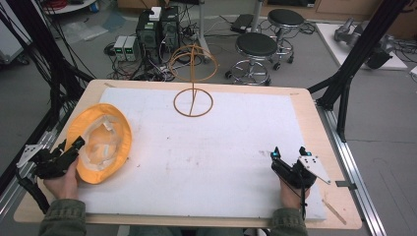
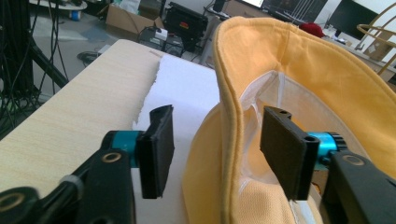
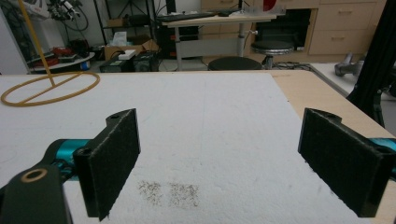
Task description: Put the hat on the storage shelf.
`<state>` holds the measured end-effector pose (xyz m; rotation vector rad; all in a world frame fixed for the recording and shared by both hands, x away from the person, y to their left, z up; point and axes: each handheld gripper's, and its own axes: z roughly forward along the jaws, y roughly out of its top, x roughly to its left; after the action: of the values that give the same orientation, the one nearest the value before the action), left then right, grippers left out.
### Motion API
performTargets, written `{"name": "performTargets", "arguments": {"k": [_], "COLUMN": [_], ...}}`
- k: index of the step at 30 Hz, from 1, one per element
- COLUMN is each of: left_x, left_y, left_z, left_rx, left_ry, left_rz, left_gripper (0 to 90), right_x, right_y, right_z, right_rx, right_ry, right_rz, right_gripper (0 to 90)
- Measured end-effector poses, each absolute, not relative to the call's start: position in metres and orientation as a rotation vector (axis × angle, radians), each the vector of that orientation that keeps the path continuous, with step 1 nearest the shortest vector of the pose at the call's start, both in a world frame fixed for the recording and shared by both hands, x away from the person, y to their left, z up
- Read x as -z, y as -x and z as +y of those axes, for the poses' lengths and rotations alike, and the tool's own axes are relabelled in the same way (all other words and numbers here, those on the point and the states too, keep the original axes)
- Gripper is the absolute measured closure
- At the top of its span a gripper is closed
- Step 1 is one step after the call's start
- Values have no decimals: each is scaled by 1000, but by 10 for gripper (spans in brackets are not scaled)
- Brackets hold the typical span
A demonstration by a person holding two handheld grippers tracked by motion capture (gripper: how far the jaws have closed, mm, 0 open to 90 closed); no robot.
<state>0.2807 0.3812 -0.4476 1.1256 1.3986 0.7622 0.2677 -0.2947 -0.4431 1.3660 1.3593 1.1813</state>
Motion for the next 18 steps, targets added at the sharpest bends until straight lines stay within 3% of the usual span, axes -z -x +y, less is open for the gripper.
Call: {"name": "performTargets", "arguments": {"k": [1,6,18], "left_x": [447,446,440], "left_y": [-280,-278,-272], "left_z": [381,380,377], "left_rx": [-757,-763,-836], "left_ry": [-1129,-1137,-1128], "left_rz": [1394,1384,1337], "left_gripper": [592,848,875], "right_x": [443,443,443], "right_y": [-268,-268,-268], "right_z": [-294,-294,-295], "right_rx": [-1184,-1183,-1180], "right_ry": [-1369,-1366,-1363], "right_rz": [1360,1363,1365], "right_gripper": [117,117,118]}}
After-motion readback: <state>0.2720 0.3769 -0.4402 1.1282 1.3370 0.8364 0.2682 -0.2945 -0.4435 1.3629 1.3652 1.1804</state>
